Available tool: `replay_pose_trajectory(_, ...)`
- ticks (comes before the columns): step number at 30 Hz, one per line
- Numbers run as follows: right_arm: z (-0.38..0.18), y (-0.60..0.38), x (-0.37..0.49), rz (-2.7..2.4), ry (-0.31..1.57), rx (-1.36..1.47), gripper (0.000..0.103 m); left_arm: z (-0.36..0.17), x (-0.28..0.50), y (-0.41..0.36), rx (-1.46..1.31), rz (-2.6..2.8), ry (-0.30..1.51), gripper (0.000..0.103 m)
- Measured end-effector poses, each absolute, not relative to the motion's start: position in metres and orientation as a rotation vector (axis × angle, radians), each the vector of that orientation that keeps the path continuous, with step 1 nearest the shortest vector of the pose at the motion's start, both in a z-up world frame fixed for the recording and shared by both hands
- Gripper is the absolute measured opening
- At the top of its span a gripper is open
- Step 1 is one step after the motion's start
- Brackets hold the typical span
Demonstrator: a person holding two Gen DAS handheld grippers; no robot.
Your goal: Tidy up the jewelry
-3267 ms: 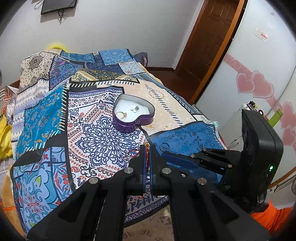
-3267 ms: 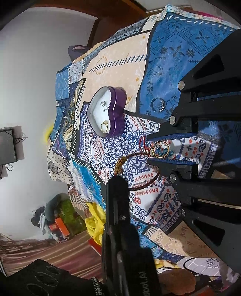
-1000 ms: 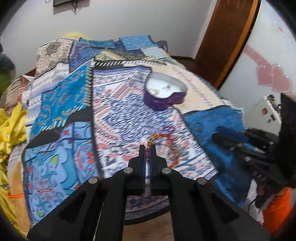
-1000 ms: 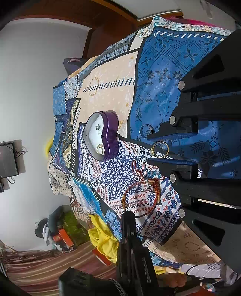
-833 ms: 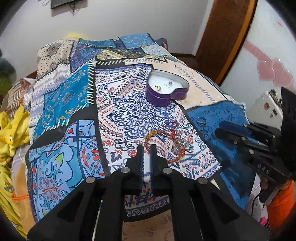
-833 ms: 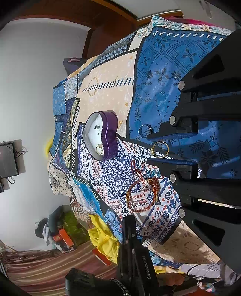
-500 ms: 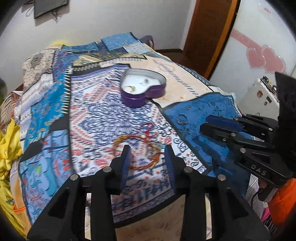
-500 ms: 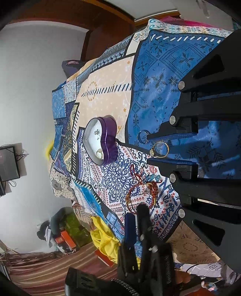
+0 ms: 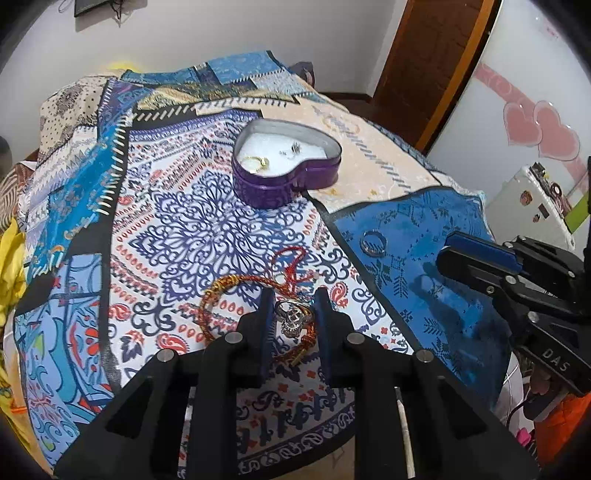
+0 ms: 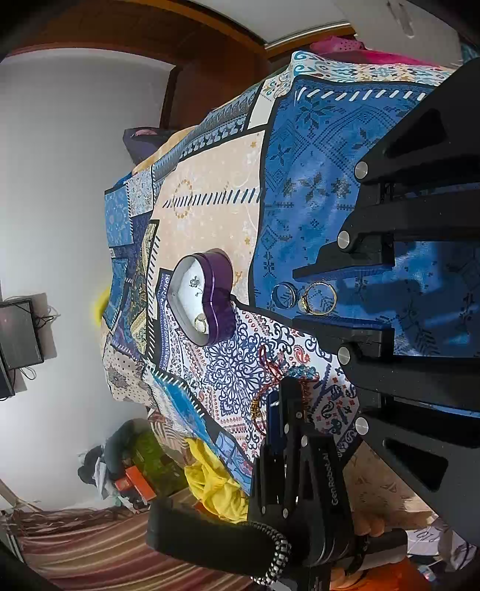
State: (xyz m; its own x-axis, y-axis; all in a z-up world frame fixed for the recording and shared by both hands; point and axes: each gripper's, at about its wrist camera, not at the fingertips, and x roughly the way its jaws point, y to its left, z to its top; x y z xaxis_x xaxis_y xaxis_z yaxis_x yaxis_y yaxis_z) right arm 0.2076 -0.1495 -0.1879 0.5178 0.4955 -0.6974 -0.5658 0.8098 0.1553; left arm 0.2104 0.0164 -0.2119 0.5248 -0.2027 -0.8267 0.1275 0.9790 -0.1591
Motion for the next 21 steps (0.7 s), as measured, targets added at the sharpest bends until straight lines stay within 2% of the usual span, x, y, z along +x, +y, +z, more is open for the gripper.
replay_pose_trajectory(15, -0.169, -0.137, 0.23, 0.651, 0.743, -0.088, 0.016, -0.148, 0.229, 0.036, -0.117, -0.203, 0.835, 0.02)
replay_pose_trajectory(21, -0.162, -0.129, 0.248, 0.65, 0.719, -0.09, 0.016, -0.138, 0.249, 0.042, -0.121, -0.212, 0.801, 0.02)
